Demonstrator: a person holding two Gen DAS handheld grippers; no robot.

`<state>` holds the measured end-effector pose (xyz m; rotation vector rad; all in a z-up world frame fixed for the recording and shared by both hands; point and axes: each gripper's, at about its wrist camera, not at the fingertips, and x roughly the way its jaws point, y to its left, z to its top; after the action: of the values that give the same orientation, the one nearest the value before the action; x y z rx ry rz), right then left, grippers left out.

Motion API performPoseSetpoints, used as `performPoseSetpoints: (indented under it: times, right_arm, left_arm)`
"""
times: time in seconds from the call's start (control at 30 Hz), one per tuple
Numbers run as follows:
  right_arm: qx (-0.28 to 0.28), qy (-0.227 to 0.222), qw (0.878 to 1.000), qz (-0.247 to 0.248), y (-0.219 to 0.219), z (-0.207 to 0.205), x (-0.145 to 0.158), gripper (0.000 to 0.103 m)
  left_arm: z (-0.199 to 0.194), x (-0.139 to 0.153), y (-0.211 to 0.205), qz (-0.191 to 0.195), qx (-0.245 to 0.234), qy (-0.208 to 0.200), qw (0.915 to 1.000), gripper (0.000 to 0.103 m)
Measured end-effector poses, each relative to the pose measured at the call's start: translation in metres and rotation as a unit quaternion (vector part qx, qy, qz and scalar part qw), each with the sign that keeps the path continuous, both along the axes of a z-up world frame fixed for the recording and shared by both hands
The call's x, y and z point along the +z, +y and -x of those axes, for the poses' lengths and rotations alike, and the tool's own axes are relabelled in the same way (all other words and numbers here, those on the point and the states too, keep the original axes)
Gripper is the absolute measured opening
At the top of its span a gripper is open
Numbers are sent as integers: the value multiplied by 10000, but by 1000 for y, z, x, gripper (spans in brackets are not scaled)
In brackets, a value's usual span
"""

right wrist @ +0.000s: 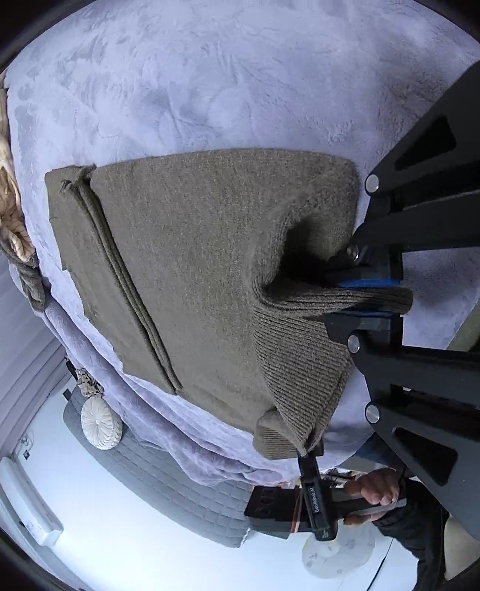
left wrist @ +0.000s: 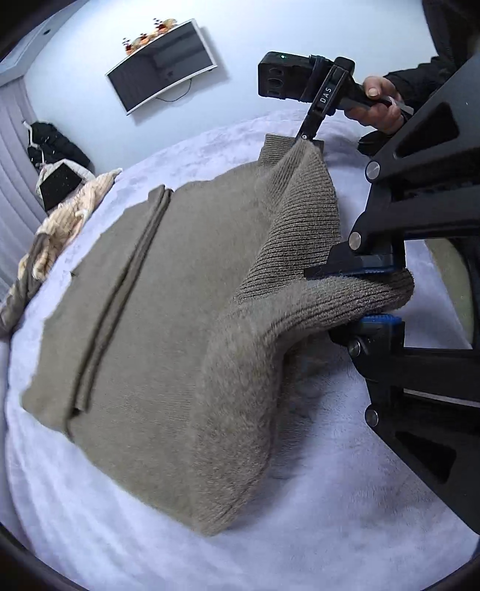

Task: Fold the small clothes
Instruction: 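Grasp the sweater hem with the left gripper while the right gripper grasps it too, then lift the hem with both grippers and fold it toward the collar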

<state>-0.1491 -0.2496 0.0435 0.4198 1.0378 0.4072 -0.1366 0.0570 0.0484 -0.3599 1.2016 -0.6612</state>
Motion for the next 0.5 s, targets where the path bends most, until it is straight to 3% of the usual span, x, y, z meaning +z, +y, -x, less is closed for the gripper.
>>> performPoseSetpoints:
  times: [0.17, 0.33, 0.5]
  right_arm:
    - [-59, -540, 9982, -271, -8, 6, 42, 8]
    - [-216, -923, 9947, -397, -16, -7, 78, 8]
    - [-438, -1006, 9937, -230, -15, -30, 96, 8]
  left_arm:
    - [4, 38, 8, -91, -78, -413, 9991, 13]
    - [-11, 61, 24, 117, 105, -624, 9979, 13]
    - [-34, 77, 34, 406, 415, -742, 9956, 13]
